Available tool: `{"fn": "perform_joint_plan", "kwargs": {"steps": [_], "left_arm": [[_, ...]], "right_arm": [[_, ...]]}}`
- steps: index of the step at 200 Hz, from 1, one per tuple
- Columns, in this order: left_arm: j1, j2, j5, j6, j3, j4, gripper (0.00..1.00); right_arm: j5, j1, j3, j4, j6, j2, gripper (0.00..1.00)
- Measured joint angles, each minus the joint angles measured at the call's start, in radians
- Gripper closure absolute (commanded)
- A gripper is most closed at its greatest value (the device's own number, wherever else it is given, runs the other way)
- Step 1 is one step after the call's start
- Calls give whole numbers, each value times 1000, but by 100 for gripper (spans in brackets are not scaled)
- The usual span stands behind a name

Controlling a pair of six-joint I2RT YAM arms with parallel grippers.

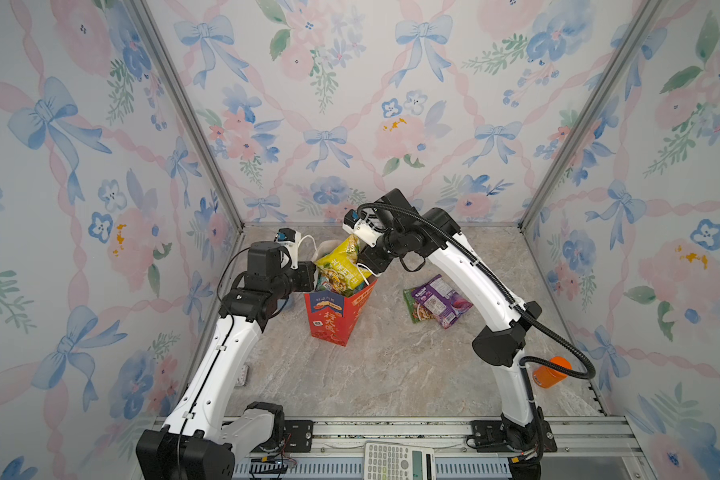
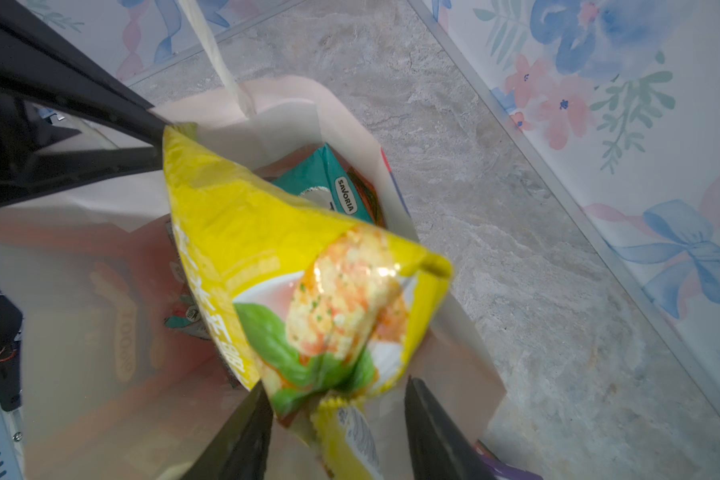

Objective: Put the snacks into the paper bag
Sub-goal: 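Lower the yellow chip bag into the bag held by the left gripper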

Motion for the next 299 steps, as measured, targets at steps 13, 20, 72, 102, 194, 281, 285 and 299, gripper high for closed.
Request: {"fn": "perform_joint_plan", "kwargs": {"steps": [13,20,72,102,194,281,285,299], "left_arm": [[0,0,0,0,0,0,100],[0,0,0,0,0,0,100],[0,0,0,0,0,0,100],[0,0,0,0,0,0,100],[0,0,0,1,0,0,100],[1,0,-1,16,0,0,100],[2,0,-1,16,0,-1,100],[3,0,-2,16,0,-3,100]], "right_arm": [[0,0,-13,39,31,-21,44],[0,0,-23,59,47,-37,44],[1,1,-127,206,168,-190,50],[55,34,-122,229,220,-205,52],[272,149,-83,168,301,-70,53],[315,128,-49,168,320,91,55],[315,128,-49,169,323,95,55],[311,128,-49,168,327,100,55]]}}
